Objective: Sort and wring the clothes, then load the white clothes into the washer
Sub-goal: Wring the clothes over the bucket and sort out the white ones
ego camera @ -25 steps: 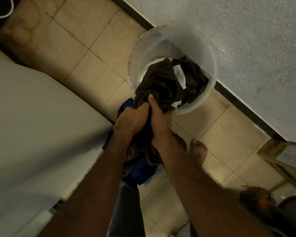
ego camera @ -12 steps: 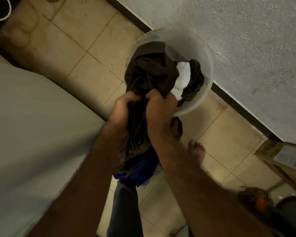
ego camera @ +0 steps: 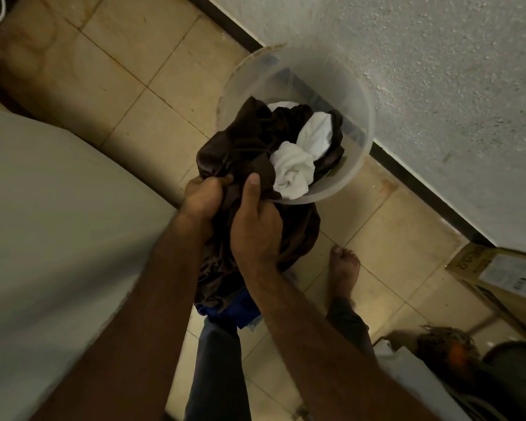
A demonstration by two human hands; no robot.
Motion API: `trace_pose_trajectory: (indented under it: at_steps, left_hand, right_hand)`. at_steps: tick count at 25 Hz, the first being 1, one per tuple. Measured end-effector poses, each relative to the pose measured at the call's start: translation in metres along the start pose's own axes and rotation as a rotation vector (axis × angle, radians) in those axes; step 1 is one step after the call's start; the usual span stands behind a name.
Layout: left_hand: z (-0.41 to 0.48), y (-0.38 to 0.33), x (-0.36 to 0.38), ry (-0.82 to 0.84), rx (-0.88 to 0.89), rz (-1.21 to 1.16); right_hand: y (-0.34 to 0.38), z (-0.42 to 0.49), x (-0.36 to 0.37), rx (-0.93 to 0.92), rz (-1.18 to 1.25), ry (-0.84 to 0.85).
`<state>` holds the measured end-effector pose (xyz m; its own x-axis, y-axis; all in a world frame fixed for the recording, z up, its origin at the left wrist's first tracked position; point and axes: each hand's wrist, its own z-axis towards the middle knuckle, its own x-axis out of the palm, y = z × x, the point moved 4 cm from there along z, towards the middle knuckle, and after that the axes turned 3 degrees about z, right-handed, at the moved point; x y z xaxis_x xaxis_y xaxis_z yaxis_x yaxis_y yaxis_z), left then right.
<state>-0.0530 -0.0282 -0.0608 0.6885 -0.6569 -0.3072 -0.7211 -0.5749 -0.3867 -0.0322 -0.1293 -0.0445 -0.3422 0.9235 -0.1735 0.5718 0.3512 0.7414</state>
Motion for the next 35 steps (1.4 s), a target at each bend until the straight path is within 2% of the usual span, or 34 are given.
trace_pose_trajectory:
  at_steps: [2, 4, 7, 11, 15, 18, 22, 24, 26, 27, 32, 35]
  left_hand:
    - [0.0, 0.001, -0.002, -0.04, -0.014, -0.044]
    - [0.001, 0.002, -0.007, -0.061, -0.035, -0.043]
    - [0.001, 0.008, -0.01, -0.047, -0.069, -0.025]
    - [-0.003, 0.014, 0.002, 0.141, -0.086, -0.077]
    - [-0.005, 0.014, 0.011, 0.224, -0.022, -0.024]
    - [-0.002, 0.016, 0.004, 0.194, -0.014, 0.048]
    - [-0.009, 0.019, -0.004, 0.23, -0.072, -0.052]
    - [-0.01, 0.007, 0.003, 0.319, -0.025, -0.101]
    - [-0.006, -0.006, 0.011, 0.347, 0.035, -0.041]
    - [-0.002, -0.009, 0.013, 0.338, 0.046, -0.005]
    - [0.0, -0.014, 0.01, 0.079, 0.094, 0.191]
    - [-0.003, -0.018, 0.01, 0.009, 0.144, 0.196]
  right_hand:
    - [-0.001, 0.003, -0.007, 0.001, 0.052, -0.063]
    - [-0.005, 0.011, -0.014, 0.079, 0.061, -0.103]
    - [-0.012, 0.024, -0.015, 0.232, 0.067, -0.027]
    - [-0.005, 0.04, 0.002, 0.237, 0.131, 0.103]
    - [0.0, 0.056, 0.008, 0.359, 0.169, 0.092]
    - [-0.007, 0.058, 0.007, 0.331, 0.123, 0.045]
    - [-0.007, 0.043, 0.0, 0.254, 0.037, -0.039]
    - [-0.003, 0.034, -0.001, 0.201, 0.051, -0.04]
    - [0.0, 0.024, -0.001, 0.214, 0.103, -0.013]
    - [0.001, 0.019, -0.002, 0.234, 0.138, 0.006]
    - [0.002, 0.008, -0.005, 0.29, 0.32, 0.091]
    - [0.002, 0.011, -0.004, 0.304, 0.361, 0.059]
